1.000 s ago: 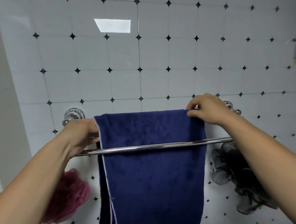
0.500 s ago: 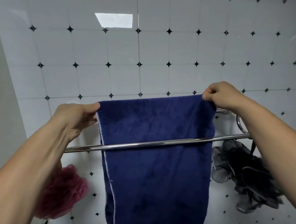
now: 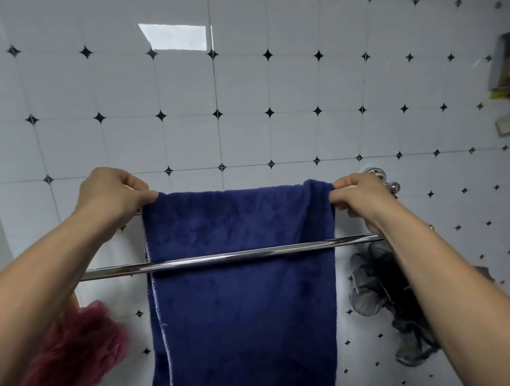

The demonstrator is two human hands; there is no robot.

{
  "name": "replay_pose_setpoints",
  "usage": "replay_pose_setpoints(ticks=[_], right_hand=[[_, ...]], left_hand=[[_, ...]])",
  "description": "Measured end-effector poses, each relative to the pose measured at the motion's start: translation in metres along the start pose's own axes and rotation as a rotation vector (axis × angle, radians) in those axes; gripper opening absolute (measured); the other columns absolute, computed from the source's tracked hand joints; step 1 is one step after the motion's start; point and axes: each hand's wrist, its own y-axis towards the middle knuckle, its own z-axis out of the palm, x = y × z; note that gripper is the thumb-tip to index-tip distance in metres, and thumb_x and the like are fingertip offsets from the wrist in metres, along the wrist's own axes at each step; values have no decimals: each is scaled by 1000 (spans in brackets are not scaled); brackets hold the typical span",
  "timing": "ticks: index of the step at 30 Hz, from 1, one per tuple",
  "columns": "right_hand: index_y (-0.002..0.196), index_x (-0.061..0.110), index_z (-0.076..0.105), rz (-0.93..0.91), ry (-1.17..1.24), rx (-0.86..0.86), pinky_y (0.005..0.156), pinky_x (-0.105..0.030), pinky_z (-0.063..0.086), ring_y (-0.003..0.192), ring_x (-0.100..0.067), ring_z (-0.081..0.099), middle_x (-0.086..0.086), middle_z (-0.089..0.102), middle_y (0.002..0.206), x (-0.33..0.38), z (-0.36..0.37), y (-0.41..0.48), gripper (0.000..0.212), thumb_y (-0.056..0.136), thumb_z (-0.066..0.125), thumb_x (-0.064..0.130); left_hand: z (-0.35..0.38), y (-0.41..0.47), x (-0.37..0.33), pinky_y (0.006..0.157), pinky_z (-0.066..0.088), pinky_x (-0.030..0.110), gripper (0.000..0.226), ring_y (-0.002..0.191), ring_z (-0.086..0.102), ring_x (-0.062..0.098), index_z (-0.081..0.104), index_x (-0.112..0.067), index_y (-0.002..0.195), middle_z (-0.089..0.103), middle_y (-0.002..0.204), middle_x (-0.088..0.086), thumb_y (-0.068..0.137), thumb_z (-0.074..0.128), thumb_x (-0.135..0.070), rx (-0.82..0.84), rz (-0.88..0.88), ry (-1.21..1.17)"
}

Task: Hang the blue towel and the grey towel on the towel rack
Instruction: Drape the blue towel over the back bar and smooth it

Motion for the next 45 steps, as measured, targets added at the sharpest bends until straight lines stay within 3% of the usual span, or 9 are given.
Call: replay_pose_setpoints(ticks=[4, 12, 17, 22, 25, 29, 34, 38, 45], right_hand=[[71, 17, 57, 2, 23, -48, 43, -18, 38, 53, -14, 48, 0, 56, 65, 6, 4, 2, 23, 66, 68, -4], [71, 4, 63, -190, -625, -101, 53, -27, 44, 67, -23, 59, -7, 65, 66, 25, -31, 15, 11, 67, 67, 14], [73, 5, 68, 65, -392, 8, 58, -28, 49, 60, -23, 65, -3, 74, 63, 7, -33, 10, 29, 66, 71, 33], [89, 7, 67, 140, 77, 174, 53, -27, 36, 66, -19, 54, -12, 65, 81, -14, -12, 3, 22, 71, 78, 2], [88, 5, 67, 158, 241, 233, 58, -22, 54, 72, -17, 66, -8, 71, 82, -14, -16, 2, 17, 76, 72, -5], [86, 8, 72, 142, 156, 373, 59, -19, 59, 68, -11, 72, 1, 77, 73, -10, -26, -9, 16, 71, 74, 1], [76, 17, 81, 6, -302, 340, 80, -22, 50, 73, -9, 69, 5, 78, 74, -15, -30, -16, 18, 60, 88, 20], [78, 24, 78, 13, -343, 281, 72, -31, 42, 78, -7, 63, 21, 74, 67, -11, -28, -12, 23, 67, 84, 44], [90, 13, 71, 50, -148, 219, 65, -32, 36, 78, -19, 59, 1, 74, 78, -20, -19, -6, 23, 69, 80, 9]], left_hand=[[0, 7, 2, 50, 39, 23, 19, 58, 57, 18, 68, -18, 88, 65, 74, 4, 75, 82, -18, 6, 38, 39], [-12, 16, 9, 51, 39, 23, 12, 60, 58, 18, 69, -21, 74, 68, 75, 7, 82, 75, -15, -32, 111, 85], [-6, 8, 17, 53, 38, 22, 11, 64, 60, 20, 71, -16, 74, 71, 80, 9, 85, 72, -16, 20, 87, 92], [-9, -5, 18, 62, 47, 28, 18, 66, 60, 21, 71, -14, 85, 70, 80, 8, 76, 83, -24, 82, 80, 18], [-7, -10, 24, 79, 55, 40, 36, 75, 63, 24, 69, -20, 98, 67, 82, 4, 67, 90, -20, 121, 54, 38], [-8, -14, 34, 87, 56, 42, 32, 75, 62, 23, 68, -20, 91, 66, 79, 4, 68, 89, -15, 70, 4, 2], [-14, -20, 52, 60, 47, 26, 26, 50, 56, 11, 69, 0, 81, 68, 65, -4, 69, 87, -14, 134, -49, 65], [-13, -25, 52, 83, 58, 40, 17, 60, 70, 18, 72, -7, 72, 73, 65, 4, 79, 80, -21, 141, -45, 36], [-18, -17, 26, 67, 45, 32, 22, 78, 64, 27, 67, -16, 76, 66, 68, -5, 80, 69, -38, -98, 38, 272]])
